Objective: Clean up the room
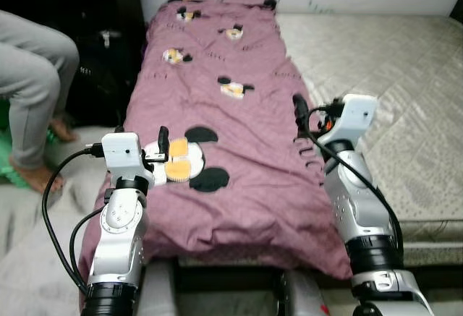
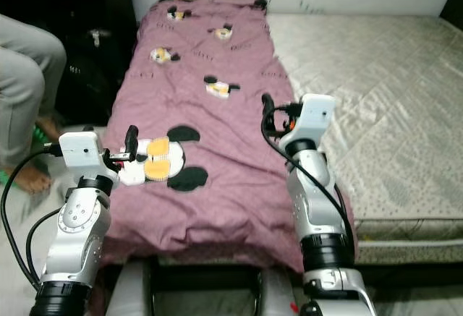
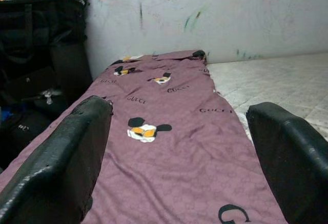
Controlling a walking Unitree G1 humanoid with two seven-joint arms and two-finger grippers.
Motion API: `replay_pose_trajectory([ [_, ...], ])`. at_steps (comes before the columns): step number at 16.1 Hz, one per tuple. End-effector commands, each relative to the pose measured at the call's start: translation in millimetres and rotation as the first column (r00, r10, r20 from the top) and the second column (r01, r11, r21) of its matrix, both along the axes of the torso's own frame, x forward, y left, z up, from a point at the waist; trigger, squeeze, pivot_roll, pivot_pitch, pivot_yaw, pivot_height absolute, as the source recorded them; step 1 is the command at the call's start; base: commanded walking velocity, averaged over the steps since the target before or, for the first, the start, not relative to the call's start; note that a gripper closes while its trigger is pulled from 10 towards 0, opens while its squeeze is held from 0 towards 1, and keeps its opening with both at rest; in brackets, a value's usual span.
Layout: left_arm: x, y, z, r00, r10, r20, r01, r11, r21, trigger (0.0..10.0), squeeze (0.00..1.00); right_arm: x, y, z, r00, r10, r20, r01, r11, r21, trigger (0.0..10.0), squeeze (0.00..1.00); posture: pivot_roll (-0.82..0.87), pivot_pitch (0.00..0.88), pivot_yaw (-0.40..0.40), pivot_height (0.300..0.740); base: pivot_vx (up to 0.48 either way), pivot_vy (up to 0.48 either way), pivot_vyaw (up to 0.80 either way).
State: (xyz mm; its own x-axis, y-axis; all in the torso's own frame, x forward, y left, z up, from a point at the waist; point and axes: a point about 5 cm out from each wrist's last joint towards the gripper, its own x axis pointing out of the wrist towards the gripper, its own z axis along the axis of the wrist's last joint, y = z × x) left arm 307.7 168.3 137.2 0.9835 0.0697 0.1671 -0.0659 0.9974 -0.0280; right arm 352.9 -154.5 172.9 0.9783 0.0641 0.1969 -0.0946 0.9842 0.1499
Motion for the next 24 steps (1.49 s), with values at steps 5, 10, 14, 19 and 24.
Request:
replay_pose_trajectory([
  [5, 6.9, -2.3, 4.1, 0.999, -0.014, 0.031, 0.014, 1.000, 0.002, 10.0, 0.00, 4.2, 1.4, 6.7, 1.000, 0.008, 0.030, -0.007, 1.000, -0.009, 10.0, 0.00, -0.02, 0.000, -0.006, 0.669, 0.000, 0.000, 0.00],
  [10, 8.3, -1.7, 2.7, 0.999, -0.009, 0.031, 0.009, 1.000, 0.000, 10.0, 0.00, 5.0, -3.0, 6.2, 1.000, -0.002, 0.032, 0.003, 1.000, -0.024, 10.0, 0.00, -0.02, 0.000, -0.009, 0.739, 0.000, 0.000, 0.00],
  [14, 8.3, 0.2, 1.0, 0.999, 0.036, 0.025, -0.037, 0.999, 0.027, 10.0, 0.00, 5.5, -2.6, 6.1, 1.000, -0.004, 0.031, 0.004, 1.000, -0.027, 10.0, 0.00, -0.02, 0.000, -0.008, 0.740, 0.000, 0.000, 0.00],
  [19, 10.2, -1.3, -0.8, 0.998, 0.059, 0.014, -0.059, 0.998, 0.018, 10.0, 0.00, 4.5, -4.1, 2.4, 1.000, -0.012, 0.025, 0.013, 0.999, -0.038, 10.0, 0.00, -0.02, 0.000, -0.003, 0.740, 0.000, 0.000, 0.00],
  [24, 11.1, -2.8, -0.5, 0.998, 0.051, 0.024, -0.052, 0.998, 0.027, 10.0, 0.00, 5.2, -2.1, -0.6, 1.000, -0.026, 0.008, 0.026, 0.998, -0.049, 10.0, 0.00, -0.02, 0.000, -0.007, 0.740, 0.000, 0.000, 0.00],
])
